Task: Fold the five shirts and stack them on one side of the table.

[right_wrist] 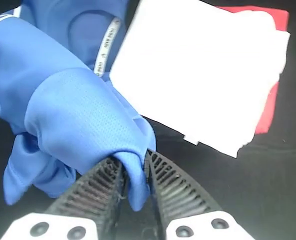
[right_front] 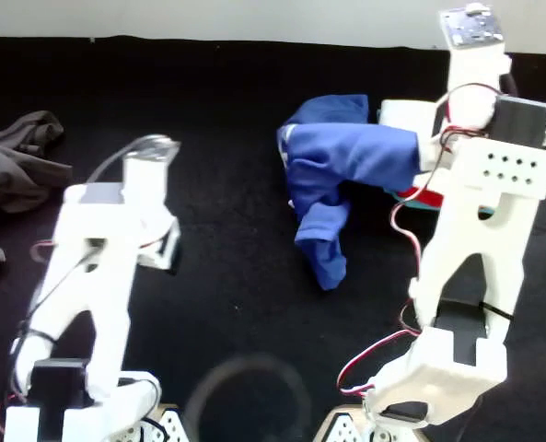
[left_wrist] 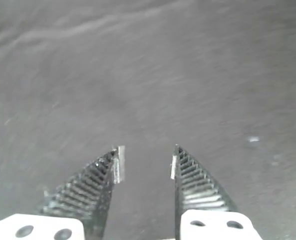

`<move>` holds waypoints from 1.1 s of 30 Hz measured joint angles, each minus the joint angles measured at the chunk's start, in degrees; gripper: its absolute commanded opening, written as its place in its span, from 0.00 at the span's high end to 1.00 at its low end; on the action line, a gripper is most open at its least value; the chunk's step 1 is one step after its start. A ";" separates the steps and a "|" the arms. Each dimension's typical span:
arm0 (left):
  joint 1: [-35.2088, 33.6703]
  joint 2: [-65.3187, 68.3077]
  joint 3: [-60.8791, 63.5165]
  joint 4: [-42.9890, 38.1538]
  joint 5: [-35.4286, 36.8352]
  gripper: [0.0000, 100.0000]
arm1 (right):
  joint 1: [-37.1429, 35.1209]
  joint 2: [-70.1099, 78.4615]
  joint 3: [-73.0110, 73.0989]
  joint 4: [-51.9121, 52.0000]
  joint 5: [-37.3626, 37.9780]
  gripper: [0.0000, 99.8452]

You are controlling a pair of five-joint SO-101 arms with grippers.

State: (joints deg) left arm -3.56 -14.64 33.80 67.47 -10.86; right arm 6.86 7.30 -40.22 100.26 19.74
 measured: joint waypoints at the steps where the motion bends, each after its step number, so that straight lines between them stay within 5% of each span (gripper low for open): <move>1: 2.37 0.00 -0.88 -0.44 1.58 0.83 | 0.44 0.00 0.00 0.00 0.00 0.99; 14: 30.42 1.93 -9.49 -8.18 20.48 0.76 | 0.97 0.00 0.00 0.00 0.00 0.99; 29: 33.76 27.08 -33.05 -8.18 28.22 0.77 | 0.97 0.00 0.00 0.00 0.00 0.99; 33: 34.29 32.44 -38.07 -8.18 28.22 0.89 | 0.97 0.00 0.00 0.00 0.00 0.99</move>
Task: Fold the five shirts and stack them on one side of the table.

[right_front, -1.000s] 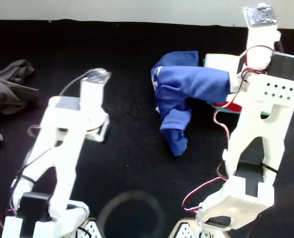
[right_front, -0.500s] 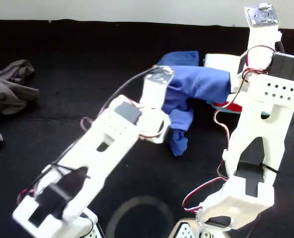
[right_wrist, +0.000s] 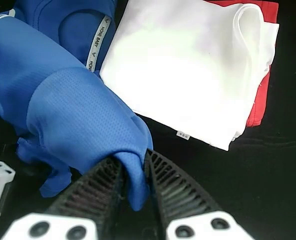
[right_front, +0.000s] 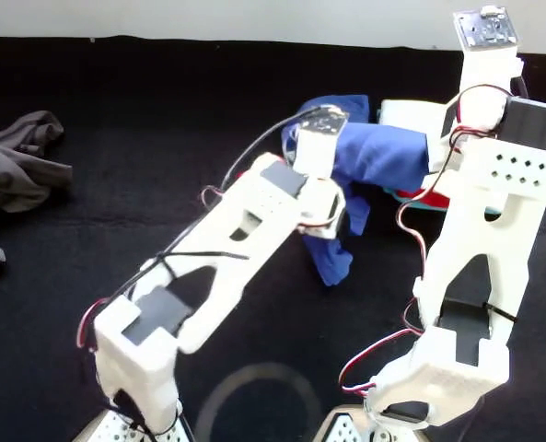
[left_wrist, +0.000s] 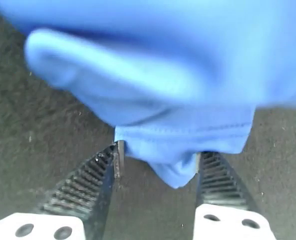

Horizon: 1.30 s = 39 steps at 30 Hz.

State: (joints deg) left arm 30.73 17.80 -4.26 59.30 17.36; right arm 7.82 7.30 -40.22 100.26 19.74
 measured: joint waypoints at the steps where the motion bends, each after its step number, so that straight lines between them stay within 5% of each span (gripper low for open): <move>1: 0.35 0.62 -0.88 0.00 0.00 0.95 | 0.00 0.00 0.00 0.00 0.00 0.99; 10: -1.41 1.41 -5.10 3.08 0.00 0.99 | 0.00 0.00 0.00 -1.58 0.00 0.99; 23: -21.36 1.41 -43.16 37.71 -10.64 0.99 | -6.86 0.09 -4.31 -15.56 0.00 0.99; 28: -29.63 0.62 -55.56 41.67 -15.03 0.99 | -9.85 0.00 -17.41 -15.82 -1.41 0.99; 34: -34.81 -9.49 -50.20 42.02 -19.78 0.99 | -9.93 -0.09 -25.05 -10.90 -1.58 0.99; 39: -36.66 -20.22 -31.38 42.11 -25.32 0.99 | -10.64 -0.09 -25.32 -1.23 -1.58 0.99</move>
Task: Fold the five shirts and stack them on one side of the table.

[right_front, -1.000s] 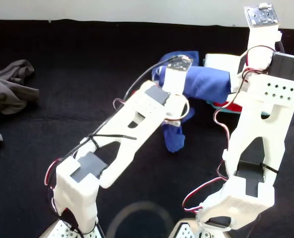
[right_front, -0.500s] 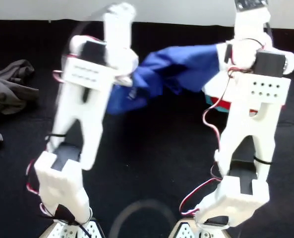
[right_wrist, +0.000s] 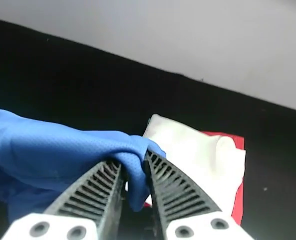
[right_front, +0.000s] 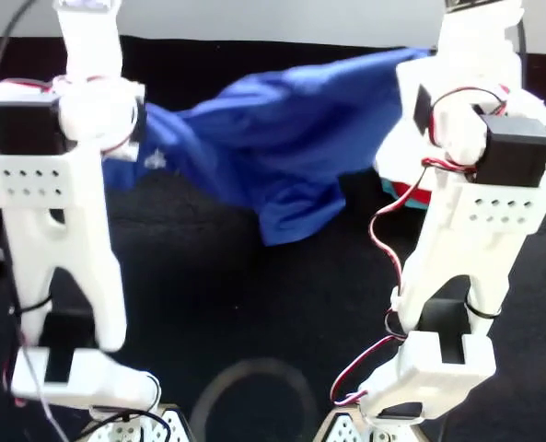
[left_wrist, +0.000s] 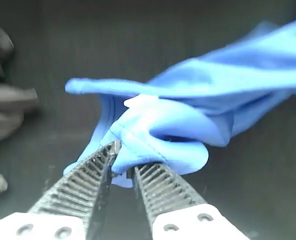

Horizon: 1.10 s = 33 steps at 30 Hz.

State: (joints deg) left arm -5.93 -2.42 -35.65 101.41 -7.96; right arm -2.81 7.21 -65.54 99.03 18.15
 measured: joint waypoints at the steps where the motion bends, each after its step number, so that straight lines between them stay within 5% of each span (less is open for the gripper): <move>1: 0.09 -1.67 5.01 0.00 -1.41 0.99 | -0.09 0.00 0.00 0.79 0.00 0.99; 9: -1.49 -6.15 46.42 -0.35 -14.95 0.99 | -0.70 0.26 13.01 1.41 0.00 0.99; 17: -2.99 -6.15 63.65 -0.44 -26.64 0.99 | -4.92 -12.04 38.51 1.41 -0.09 0.99; 25: -4.04 -6.95 61.10 -0.44 -31.91 0.81 | -4.84 -26.37 66.99 -1.93 -0.09 0.99; 33: -9.14 -6.86 43.08 -1.32 -27.25 0.82 | 3.43 -36.22 83.69 -8.70 -0.09 0.99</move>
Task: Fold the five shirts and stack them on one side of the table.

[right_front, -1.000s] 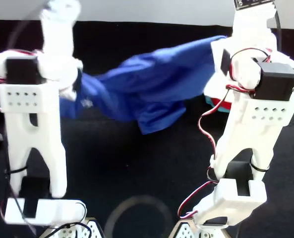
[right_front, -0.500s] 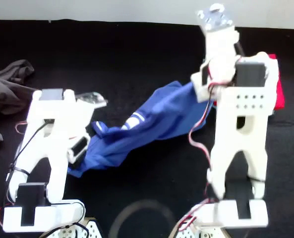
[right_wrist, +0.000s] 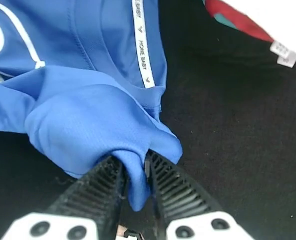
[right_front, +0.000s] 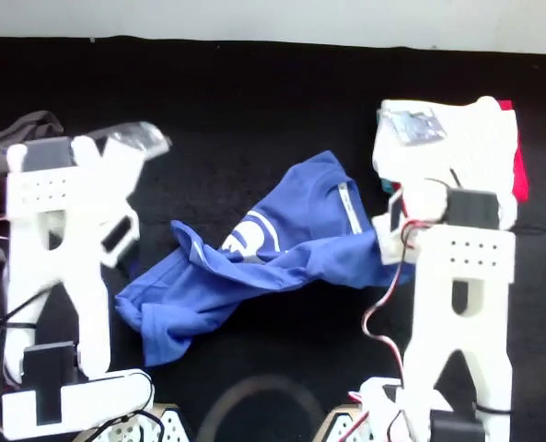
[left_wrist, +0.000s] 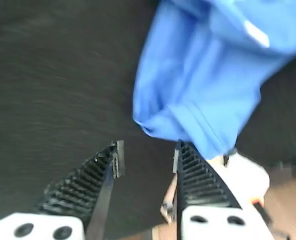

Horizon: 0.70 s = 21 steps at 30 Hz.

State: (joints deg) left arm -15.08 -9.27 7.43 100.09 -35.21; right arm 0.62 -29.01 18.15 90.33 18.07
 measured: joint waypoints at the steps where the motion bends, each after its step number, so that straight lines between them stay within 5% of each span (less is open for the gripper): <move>1: 0.26 0.79 -0.70 -0.88 2.37 0.82 | 0.44 -0.97 1.58 -0.53 0.00 0.99; 10: 7.21 18.55 -5.01 -10.46 24.79 0.82 | 0.97 -7.82 11.16 -4.22 0.00 0.99; 21: 9.49 22.51 -19.78 -5.19 33.85 0.82 | 0.97 -8.44 17.67 -8.00 0.00 0.99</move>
State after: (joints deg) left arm -5.58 13.23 -12.35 94.90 -1.36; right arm 1.58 -37.45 35.82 82.33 18.07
